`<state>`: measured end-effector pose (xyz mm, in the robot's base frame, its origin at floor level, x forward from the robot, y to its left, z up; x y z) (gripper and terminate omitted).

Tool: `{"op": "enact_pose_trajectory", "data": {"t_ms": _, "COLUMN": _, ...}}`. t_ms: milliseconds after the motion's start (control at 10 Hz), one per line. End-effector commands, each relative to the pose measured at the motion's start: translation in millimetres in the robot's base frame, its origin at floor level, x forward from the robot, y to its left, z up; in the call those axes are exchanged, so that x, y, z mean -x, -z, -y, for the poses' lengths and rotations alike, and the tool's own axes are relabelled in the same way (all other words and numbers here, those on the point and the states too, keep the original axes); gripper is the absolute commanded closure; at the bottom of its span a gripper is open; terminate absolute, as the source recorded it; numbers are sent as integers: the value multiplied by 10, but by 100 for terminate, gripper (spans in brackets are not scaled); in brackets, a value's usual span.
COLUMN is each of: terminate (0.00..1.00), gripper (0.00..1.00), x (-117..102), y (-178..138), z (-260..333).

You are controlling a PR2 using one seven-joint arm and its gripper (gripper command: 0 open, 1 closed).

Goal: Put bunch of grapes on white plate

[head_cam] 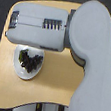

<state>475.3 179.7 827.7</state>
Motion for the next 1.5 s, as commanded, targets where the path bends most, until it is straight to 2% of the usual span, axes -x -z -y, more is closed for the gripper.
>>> {"op": "enact_pose_trajectory", "data": {"t_ms": 0, "terminate": 0, "gripper": 0, "x": -130, "y": -486, "z": 101}}
{"op": "enact_pose_trajectory", "data": {"t_ms": 100, "terminate": 0, "gripper": 0, "x": -125, "y": -604, "z": 127}}
{"op": "enact_pose_trajectory", "data": {"t_ms": 400, "terminate": 0, "gripper": 0, "x": -103, "y": -675, "z": 474}}
{"op": "enact_pose_trajectory", "data": {"t_ms": 1000, "terminate": 0, "gripper": 0, "x": 68, "y": -706, "z": 2005}}
{"op": "enact_pose_trajectory", "data": {"t_ms": 1400, "terminate": 0, "gripper": 0, "x": -89, "y": -655, "z": 2858}}
